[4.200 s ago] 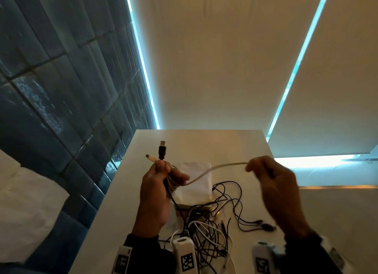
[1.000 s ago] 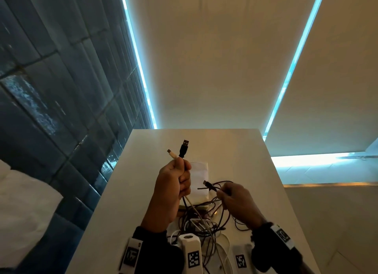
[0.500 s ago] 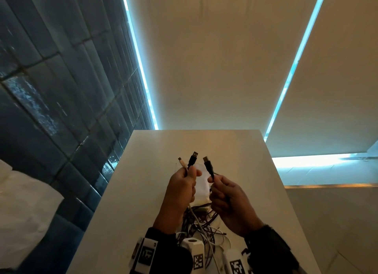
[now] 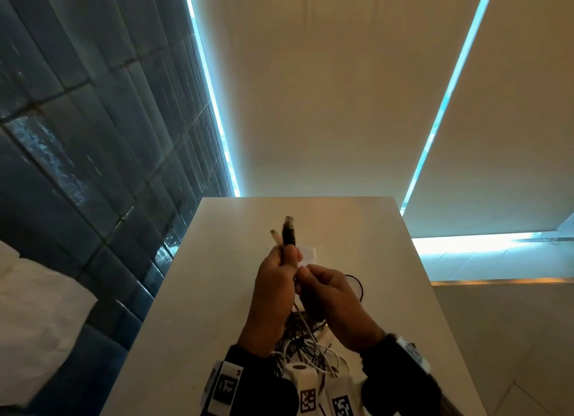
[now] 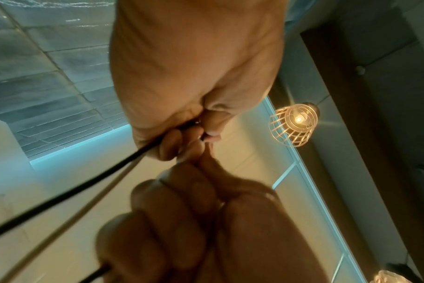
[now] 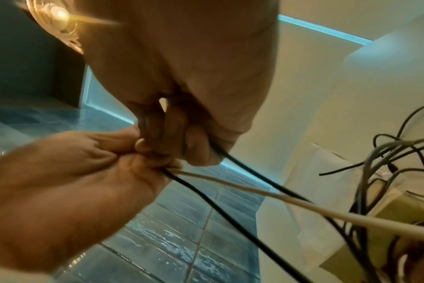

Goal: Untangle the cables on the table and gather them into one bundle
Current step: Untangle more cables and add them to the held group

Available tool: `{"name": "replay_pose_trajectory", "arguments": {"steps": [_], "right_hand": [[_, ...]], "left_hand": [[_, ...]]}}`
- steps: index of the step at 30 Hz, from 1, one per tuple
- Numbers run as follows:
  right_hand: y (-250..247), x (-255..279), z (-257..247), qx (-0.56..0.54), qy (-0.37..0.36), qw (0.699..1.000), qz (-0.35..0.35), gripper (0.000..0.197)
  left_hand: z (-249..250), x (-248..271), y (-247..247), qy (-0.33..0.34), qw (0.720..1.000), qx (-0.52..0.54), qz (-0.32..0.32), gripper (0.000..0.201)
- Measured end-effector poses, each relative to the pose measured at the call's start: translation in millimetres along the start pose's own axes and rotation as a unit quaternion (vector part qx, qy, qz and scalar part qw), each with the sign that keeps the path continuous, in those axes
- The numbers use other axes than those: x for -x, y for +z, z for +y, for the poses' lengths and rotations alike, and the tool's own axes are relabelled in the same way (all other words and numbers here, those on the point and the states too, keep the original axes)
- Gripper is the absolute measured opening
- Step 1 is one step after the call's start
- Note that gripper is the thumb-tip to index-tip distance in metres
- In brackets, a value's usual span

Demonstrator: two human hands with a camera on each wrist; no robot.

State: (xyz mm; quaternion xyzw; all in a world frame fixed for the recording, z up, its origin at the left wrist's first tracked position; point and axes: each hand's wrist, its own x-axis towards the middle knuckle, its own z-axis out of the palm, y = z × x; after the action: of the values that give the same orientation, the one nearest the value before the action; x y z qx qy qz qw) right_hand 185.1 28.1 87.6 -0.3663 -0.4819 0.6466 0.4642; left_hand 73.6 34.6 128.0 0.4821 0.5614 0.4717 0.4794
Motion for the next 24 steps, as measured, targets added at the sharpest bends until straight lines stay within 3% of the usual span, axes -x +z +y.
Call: {"name": "replay_pose_trajectory", "arguments": {"steps": [4,8,17,22,24], "right_hand": [[-5.5,-5.1,13.5,0.050,-0.012,0.999,-0.019,0.034],[-10.8,-12.9,24.0,0.128,-0.015,0.992,-0.016,0.032],[-17.6,-22.6,65.9,0.253,-0.031,0.967,0.016,0.028],[-26.9,-17.3,82.9,0.327,-0.052,0.942,0.048,0.030],[-29.5,-15.3,89.2,0.318,-0.038,0.946,0.051,0.029]], "left_hand": [[0.8,-4.5,-10.7,0.006,0.995,0.083,0.048,0.033],[6.6,-5.6,-14.3,-0.007,0.978,0.204,0.029,0.033],[4.9,-4.4,-31.0,0.017,0.978,0.206,0.022,0.023],[6.6,-3.7,-35.9,0.028,0.981,0.189,0.044,0.027],[6.9,-4.0,-38.1,0.029,0.978,0.199,0.049,0.029]]}}
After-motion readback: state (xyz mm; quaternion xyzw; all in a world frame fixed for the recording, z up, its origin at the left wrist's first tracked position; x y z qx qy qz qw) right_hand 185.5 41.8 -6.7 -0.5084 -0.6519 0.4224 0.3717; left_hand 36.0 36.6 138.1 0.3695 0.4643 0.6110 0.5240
